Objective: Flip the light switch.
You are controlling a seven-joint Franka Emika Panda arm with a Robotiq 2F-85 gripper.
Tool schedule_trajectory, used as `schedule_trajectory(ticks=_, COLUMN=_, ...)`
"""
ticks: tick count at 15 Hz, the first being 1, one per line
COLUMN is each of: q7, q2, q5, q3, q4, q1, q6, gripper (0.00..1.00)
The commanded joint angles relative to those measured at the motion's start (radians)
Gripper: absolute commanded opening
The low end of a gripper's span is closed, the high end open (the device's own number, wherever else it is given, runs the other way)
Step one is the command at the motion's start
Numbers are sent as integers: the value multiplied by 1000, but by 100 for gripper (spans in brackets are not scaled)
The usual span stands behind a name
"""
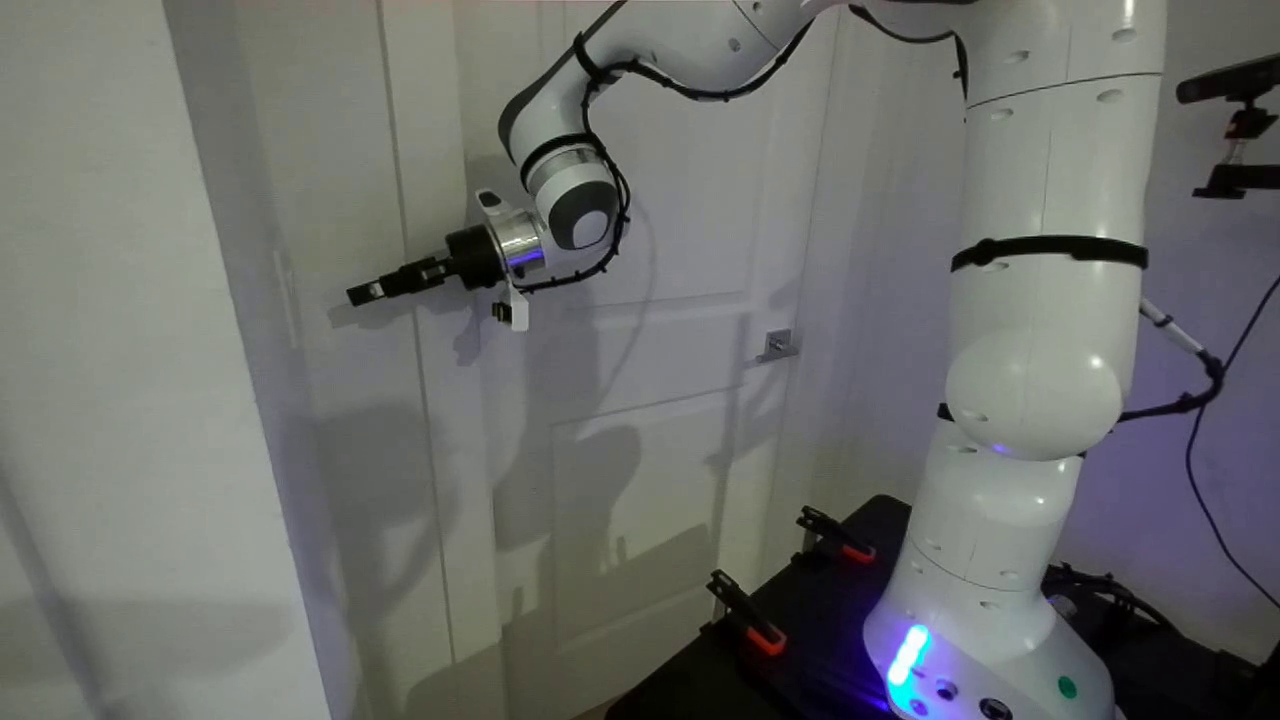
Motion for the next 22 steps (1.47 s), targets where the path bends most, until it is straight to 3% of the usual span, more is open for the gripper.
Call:
schedule_trajectory(ticks=1, q7=40, q2=15, q5=17, q3=15, q4=49, q1=17, q6=52, gripper=0)
schedule_trajectory(ticks=12, q7=124, q2=42, q5=2, q3=30, q4=97, q1=45, q6=132, gripper=0)
schedule_trajectory(ticks=22, q7=394, q2=38, q5=-76, q3=60, q4=113, q1=83, q6=300, gripper=0)
